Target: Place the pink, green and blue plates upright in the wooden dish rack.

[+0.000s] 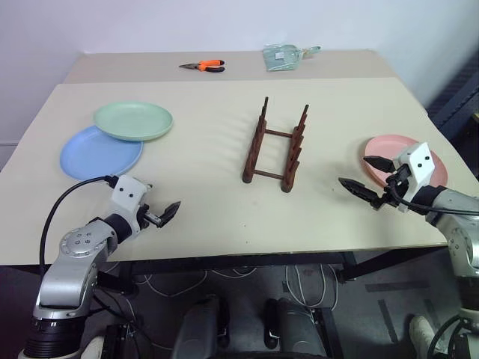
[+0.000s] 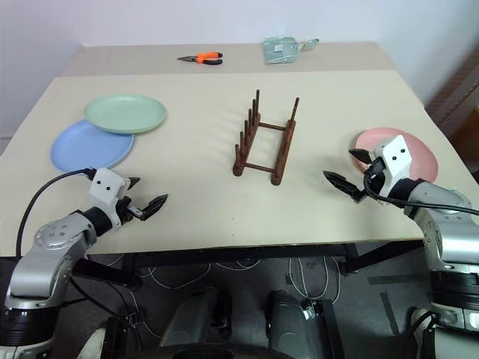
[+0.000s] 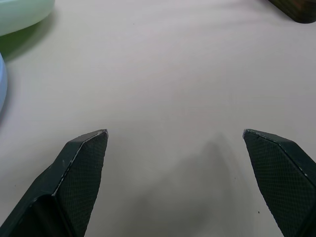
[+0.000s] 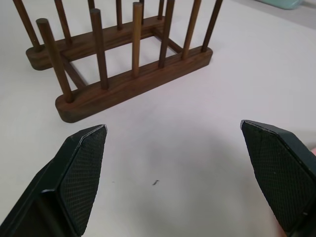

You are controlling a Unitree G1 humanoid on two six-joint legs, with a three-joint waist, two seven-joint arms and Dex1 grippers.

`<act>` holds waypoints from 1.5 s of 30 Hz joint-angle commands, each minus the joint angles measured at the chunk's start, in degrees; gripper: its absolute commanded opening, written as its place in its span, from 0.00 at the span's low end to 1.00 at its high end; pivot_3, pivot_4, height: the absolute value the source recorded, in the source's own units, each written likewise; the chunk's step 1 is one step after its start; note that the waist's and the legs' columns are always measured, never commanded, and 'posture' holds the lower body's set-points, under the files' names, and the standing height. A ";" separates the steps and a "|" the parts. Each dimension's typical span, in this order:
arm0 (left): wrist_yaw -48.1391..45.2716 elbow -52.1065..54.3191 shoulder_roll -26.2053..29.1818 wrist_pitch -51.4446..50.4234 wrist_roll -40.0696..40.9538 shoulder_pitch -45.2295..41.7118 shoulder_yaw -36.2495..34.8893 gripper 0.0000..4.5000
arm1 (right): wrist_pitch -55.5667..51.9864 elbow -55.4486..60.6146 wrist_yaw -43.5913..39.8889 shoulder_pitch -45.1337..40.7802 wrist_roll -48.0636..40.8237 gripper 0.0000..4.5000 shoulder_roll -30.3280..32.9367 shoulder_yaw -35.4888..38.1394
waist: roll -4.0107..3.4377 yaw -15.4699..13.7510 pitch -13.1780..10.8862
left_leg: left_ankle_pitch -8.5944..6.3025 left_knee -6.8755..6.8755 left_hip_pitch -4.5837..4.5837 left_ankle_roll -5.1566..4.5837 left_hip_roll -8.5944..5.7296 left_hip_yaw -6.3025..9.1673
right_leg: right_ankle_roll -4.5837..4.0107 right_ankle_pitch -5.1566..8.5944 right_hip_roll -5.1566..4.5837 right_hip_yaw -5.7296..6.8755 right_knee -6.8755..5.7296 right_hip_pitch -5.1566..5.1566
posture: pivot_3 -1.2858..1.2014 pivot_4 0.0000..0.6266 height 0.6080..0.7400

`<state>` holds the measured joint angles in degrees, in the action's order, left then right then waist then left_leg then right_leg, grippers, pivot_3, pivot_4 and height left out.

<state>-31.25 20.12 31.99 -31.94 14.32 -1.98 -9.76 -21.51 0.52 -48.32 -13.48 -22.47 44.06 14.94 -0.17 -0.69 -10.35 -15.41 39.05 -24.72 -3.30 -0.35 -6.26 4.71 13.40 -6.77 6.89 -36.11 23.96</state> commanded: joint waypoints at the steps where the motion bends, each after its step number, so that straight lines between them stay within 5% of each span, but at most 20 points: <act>1: 0.33 1.26 -0.09 1.19 -0.28 -0.33 0.86 1.00 | 1.84 0.50 0.37 -1.29 0.54 0.99 -0.09 0.21 | 0.00 -0.02 0.00 | 0.00 0.00 0.00 0.00 0.00 0.00 | 0.00 0.00 0.00 0.00 0.00 0.00 | 0.52 0.24 1.00; 14: 1.75 5.53 -2.86 0.49 -1.98 -1.80 9.90 1.00 | -0.57 2.47 0.03 -1.63 -0.31 0.99 -0.71 -2.68 | 0.00 -0.20 0.00 | 0.00 0.00 0.00 0.00 0.00 0.00 | 0.00 0.00 -0.01 0.00 0.00 -0.01 | 0.52 0.24 1.00; 21: 8.30 -1.29 -18.33 -6.90 -7.71 -17.85 27.97 1.00 | 1.73 2.17 3.03 -0.56 3.10 0.99 -1.18 -2.83 | 0.02 -0.54 -0.01 | -0.01 0.07 0.00 -0.07 -0.04 0.01 | 0.03 -0.01 0.02 0.03 0.01 -0.13 | 0.52 0.24 1.00; 25: 12.00 -9.74 -27.93 -11.83 -9.39 -25.27 32.69 1.00 | 0.85 5.49 3.42 2.13 2.59 0.99 -0.57 -1.65 | 0.03 -0.46 -0.01 | 0.00 0.08 0.02 -0.09 -0.05 -0.01 | 0.11 0.04 0.10 0.03 0.02 -0.15 | 0.52 0.24 1.00; 38: 22.34 -38.43 -44.78 -12.63 -10.75 -38.77 26.52 1.00 | -0.60 9.01 5.26 5.16 2.71 0.99 -0.43 -0.12 | 0.07 -0.18 -0.02 | -0.22 0.12 0.20 -0.46 -0.04 0.04 | 0.13 0.06 0.01 0.04 0.02 -0.31 | 0.52 0.24 1.00; 45: 25.92 -40.71 -44.56 -10.02 -10.26 -40.08 24.20 0.25 | 0.00 9.71 5.13 6.39 2.93 1.00 -0.12 -0.17 | 0.06 -0.12 -0.02 | -0.14 0.12 0.31 -0.31 -0.03 0.06 | 0.13 0.05 -0.02 0.03 0.02 -0.41 | 0.52 0.24 1.00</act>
<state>-6.44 -18.23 -8.98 -40.96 4.08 -41.42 15.93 -22.22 7.91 -43.15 -7.15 -19.33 43.16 13.15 -0.10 -0.81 -10.36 -15.52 39.18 -24.40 -3.54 -0.38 -6.20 4.83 13.45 -6.80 6.92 -36.09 23.54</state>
